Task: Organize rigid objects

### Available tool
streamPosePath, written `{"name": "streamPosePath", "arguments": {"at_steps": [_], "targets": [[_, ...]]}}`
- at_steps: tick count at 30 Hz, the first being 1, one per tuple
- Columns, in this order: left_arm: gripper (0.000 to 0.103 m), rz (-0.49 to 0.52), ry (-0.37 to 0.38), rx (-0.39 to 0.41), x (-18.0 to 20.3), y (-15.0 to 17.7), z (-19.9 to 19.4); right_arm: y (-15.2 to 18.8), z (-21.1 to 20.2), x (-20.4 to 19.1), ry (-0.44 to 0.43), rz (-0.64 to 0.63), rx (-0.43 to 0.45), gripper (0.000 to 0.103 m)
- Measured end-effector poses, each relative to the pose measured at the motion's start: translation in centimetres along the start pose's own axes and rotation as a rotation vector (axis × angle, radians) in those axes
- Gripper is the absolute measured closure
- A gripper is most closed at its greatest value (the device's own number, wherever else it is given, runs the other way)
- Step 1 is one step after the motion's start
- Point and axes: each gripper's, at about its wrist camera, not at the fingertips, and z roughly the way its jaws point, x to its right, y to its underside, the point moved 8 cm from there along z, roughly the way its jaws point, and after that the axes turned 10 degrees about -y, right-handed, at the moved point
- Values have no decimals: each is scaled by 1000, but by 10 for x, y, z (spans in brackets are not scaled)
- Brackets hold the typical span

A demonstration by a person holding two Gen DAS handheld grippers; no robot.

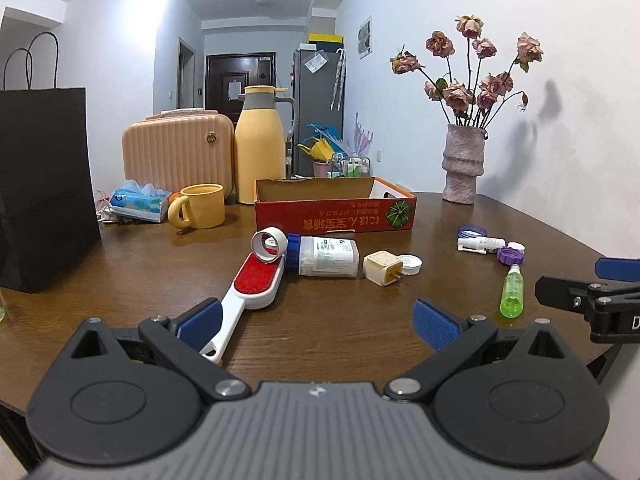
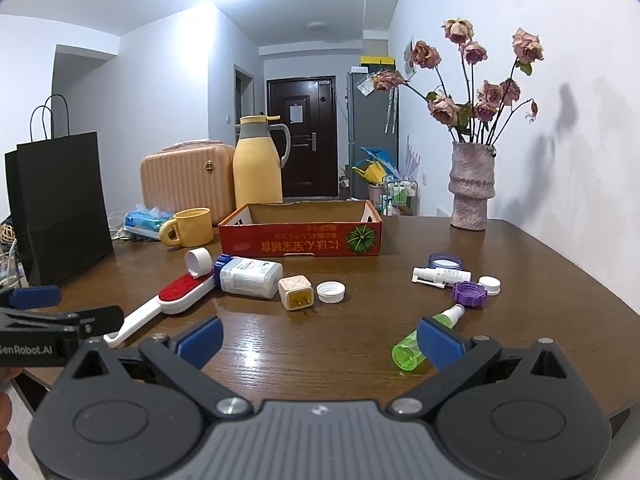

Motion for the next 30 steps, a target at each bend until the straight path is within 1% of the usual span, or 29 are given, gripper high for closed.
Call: {"name": "streamPosePath", "arguments": {"at_steps": [16, 30], "targets": [[0, 5, 4, -44, 3, -4, 49, -1, 46, 23, 6, 35, -44, 0], [0, -4, -13, -102, -7, -8, 101, -10, 103, 26, -29, 27, -95, 0]]}}
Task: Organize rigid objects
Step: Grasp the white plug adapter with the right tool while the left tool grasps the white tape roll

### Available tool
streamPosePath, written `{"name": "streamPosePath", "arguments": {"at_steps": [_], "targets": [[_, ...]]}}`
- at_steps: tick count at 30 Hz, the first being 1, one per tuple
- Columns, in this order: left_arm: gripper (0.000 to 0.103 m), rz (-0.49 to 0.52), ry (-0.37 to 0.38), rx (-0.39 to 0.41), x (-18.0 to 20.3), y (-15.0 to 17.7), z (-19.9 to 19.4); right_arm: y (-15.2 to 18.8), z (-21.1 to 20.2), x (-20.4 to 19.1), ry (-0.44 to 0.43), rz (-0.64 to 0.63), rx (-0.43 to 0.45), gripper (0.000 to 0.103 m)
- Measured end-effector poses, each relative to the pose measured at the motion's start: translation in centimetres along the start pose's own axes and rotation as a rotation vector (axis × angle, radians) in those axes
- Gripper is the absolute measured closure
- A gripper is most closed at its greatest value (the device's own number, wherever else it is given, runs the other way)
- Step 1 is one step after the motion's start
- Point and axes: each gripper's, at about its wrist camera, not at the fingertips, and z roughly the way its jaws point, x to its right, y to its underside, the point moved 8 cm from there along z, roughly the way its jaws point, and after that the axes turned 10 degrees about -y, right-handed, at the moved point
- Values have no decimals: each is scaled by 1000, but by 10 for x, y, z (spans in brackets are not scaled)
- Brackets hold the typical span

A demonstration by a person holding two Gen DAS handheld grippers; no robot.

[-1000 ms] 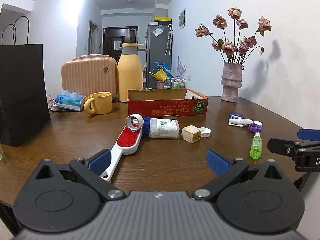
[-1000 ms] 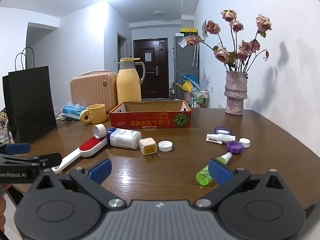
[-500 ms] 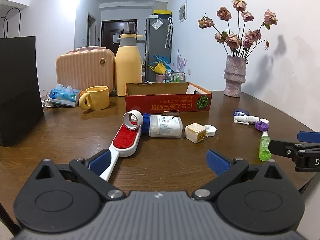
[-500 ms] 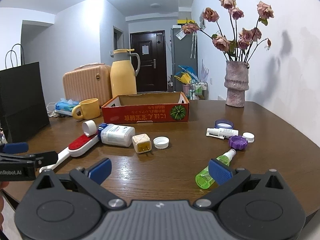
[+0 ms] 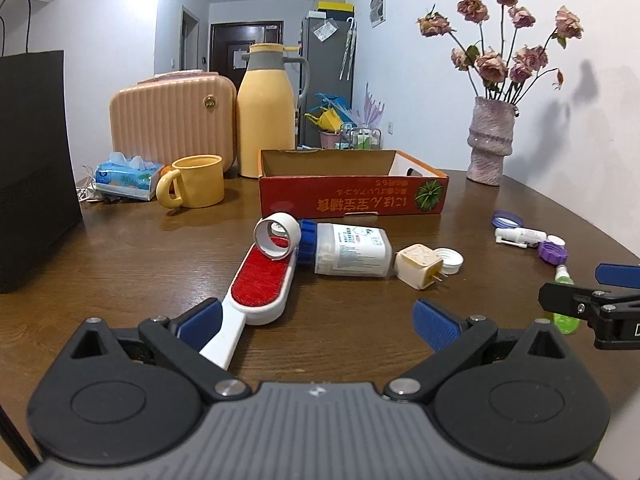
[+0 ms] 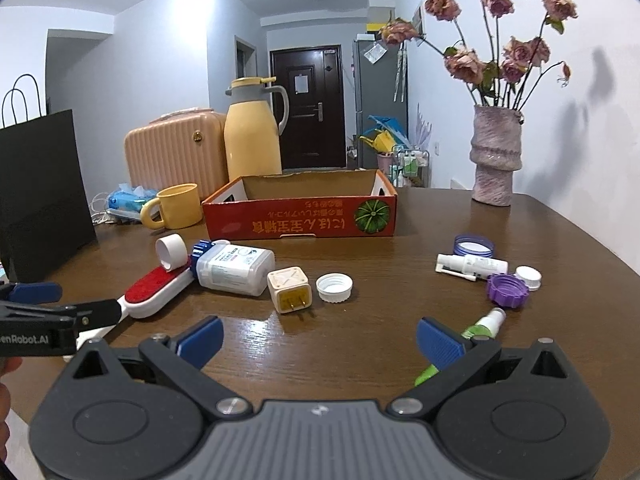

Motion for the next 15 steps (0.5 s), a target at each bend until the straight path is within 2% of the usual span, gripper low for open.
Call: {"name": "streamPosePath", "arguments": {"at_steps": [15], "targets": [[0, 13, -18, -48, -15, -14, 56, -18, 69, -7, -25, -39, -56, 1]]}}
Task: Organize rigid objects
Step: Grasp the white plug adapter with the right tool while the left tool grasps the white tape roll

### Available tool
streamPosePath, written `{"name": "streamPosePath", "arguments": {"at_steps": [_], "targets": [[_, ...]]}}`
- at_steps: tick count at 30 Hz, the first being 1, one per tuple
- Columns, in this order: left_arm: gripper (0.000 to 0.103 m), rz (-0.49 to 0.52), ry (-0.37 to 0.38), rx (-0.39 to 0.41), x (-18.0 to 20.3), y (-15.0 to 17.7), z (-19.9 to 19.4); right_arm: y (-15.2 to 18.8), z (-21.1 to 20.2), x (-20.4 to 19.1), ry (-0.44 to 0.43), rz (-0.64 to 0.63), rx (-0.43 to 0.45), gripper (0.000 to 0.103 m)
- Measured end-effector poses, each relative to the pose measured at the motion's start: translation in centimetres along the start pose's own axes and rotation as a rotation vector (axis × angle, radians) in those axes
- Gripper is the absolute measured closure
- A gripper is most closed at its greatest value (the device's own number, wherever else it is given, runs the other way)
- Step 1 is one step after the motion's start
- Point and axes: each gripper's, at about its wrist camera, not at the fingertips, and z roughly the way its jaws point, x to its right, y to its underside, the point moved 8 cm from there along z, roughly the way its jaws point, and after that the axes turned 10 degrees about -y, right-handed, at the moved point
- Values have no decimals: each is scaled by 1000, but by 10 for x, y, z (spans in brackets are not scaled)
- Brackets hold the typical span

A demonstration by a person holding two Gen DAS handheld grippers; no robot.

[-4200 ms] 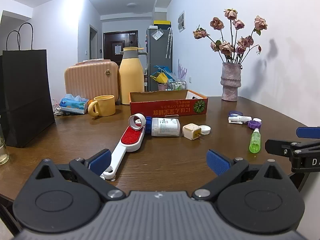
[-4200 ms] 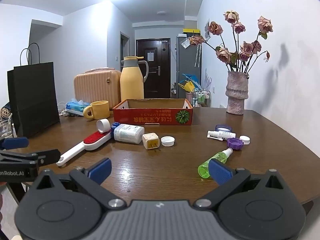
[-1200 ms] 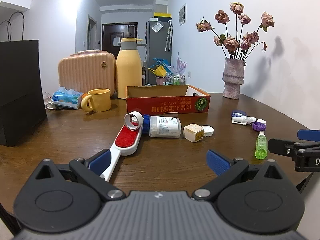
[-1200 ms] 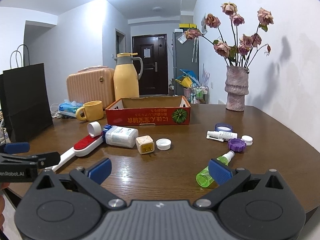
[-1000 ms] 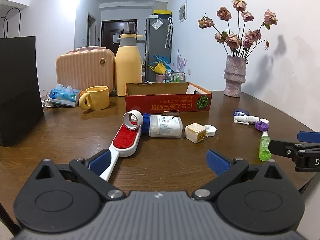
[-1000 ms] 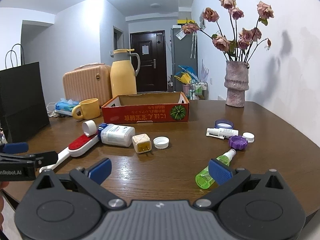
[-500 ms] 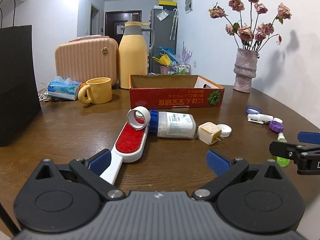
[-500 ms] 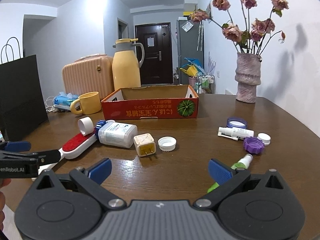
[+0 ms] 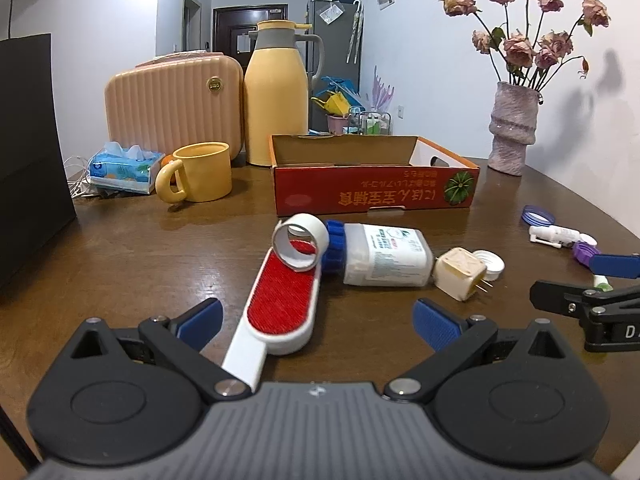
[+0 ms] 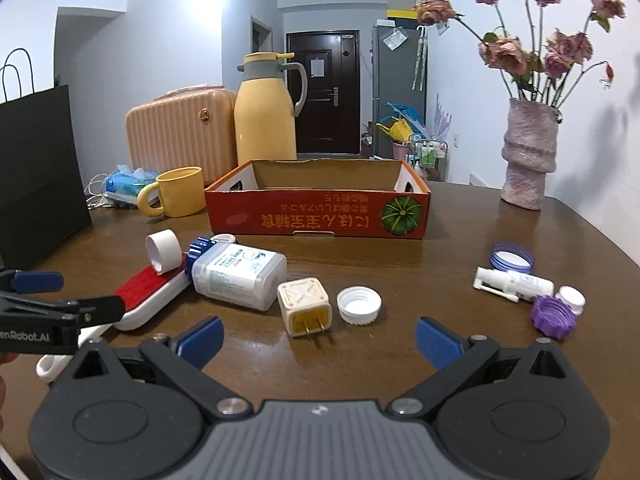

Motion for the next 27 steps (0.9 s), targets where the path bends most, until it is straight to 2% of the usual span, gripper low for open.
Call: {"name": "streamPosePath", "arguments": {"at_steps": [4, 9, 16, 19, 21, 26, 27], "targets": [[0, 2, -1, -12, -5, -6, 13, -8, 20, -2, -5, -13, -10, 2], [0, 9, -10, -24, -14, -13, 27, -14, 50, -3, -14, -32, -48, 9], [0, 26, -13, -47, -24, -23, 44, -15, 91, 0, -32, -55, -120, 27], [0, 35, -16, -50, -24, -27, 51, -11, 106, 1, -37, -61, -155, 30], [0, 44, -19, -54, -23, -29, 56, -9, 113, 2, -39, -62, -165, 36], [0, 72, -12, -67, -16, -30, 67, -5, 120, 2, -66, -57, -170, 64], [0, 74, -9, -69, -15, -31, 69, -4, 120, 3, -85, -44, -168, 65]]}}
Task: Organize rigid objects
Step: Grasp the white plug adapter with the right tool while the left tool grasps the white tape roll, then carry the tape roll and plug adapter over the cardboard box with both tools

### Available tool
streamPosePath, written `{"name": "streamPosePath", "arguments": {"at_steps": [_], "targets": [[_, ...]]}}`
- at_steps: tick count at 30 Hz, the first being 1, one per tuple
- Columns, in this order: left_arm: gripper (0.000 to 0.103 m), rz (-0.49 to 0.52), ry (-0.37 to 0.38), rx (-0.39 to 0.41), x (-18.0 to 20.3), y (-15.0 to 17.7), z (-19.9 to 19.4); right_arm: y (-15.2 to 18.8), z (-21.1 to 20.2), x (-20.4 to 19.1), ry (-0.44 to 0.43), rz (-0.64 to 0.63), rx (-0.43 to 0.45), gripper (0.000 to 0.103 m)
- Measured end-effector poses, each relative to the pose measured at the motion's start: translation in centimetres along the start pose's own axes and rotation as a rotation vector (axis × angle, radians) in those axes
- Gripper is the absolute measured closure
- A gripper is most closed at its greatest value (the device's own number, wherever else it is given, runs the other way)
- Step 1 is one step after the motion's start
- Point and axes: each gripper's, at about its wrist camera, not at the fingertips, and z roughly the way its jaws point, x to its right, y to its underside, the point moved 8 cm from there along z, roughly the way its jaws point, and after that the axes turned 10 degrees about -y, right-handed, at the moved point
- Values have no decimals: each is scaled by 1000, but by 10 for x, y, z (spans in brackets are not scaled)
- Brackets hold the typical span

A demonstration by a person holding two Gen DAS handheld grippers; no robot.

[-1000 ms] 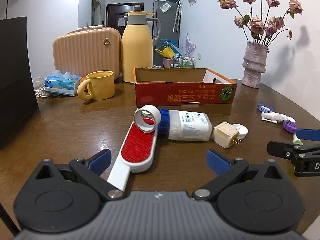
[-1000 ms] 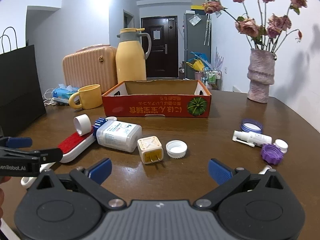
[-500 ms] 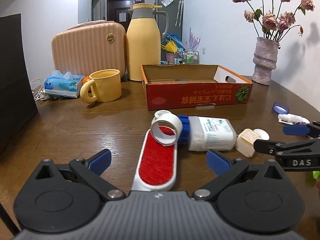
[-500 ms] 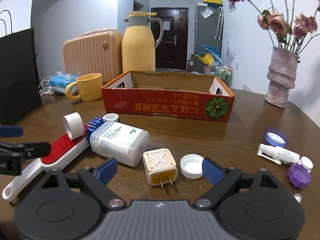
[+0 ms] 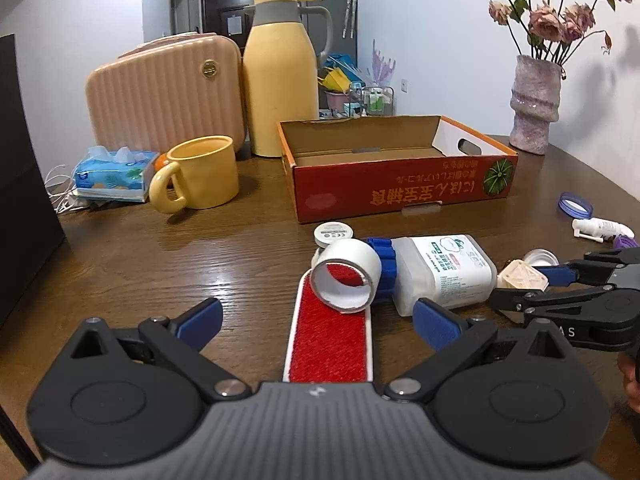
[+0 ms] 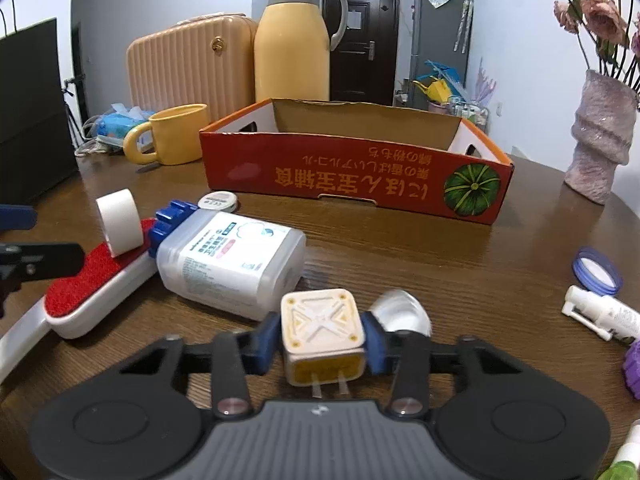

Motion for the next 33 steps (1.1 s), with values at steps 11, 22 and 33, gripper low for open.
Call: {"name": "streamPosePath", "arguments": {"at_steps": [11, 22, 33], "targets": [[0, 21, 5, 8, 9, -14, 16, -2, -17, 8, -22, 62, 101, 65], [2, 23, 25, 32, 13, -23, 37, -5, -25, 14, -12, 86, 154, 65], [57, 5, 103, 18, 18, -16, 45, -4, -24, 14, -17, 90, 161, 65]]}}
